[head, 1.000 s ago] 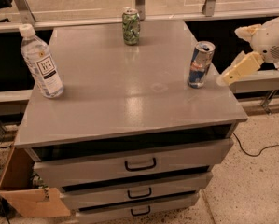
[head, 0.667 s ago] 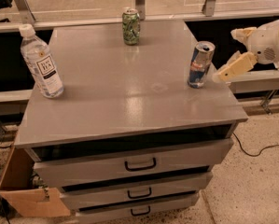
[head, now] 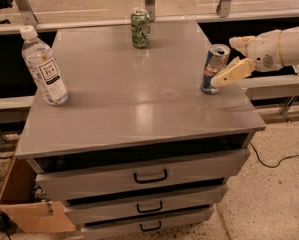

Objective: Move redbull can near green can

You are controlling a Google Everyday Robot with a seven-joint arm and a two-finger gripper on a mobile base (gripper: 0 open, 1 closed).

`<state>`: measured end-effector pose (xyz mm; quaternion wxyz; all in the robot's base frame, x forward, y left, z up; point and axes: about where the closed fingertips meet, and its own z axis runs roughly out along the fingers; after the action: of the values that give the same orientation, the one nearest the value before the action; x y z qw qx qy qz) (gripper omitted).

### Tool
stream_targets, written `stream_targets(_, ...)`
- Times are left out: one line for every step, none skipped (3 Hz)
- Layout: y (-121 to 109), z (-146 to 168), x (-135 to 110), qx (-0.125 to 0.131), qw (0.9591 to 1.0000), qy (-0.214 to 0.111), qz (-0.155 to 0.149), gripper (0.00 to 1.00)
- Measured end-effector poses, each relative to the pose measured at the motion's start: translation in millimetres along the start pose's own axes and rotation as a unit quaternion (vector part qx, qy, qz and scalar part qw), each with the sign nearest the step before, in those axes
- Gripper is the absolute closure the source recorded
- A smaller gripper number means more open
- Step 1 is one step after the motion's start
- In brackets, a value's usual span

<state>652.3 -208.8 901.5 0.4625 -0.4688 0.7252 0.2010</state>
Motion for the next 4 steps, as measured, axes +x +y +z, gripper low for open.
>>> stream_targets(10,17,-3,-0.022,0.9994,-0.020,0.019,0.16)
stream_targets(18,24,-6,-0.032,0.9984,-0.037,0.029,0.39)
stream_targets(16,18,-12,-0.030,0.9981,-0.047,0.028,0.64)
stream_targets(8,-1,-28,-0.018,0.9979,-0.061,0.017,0.85)
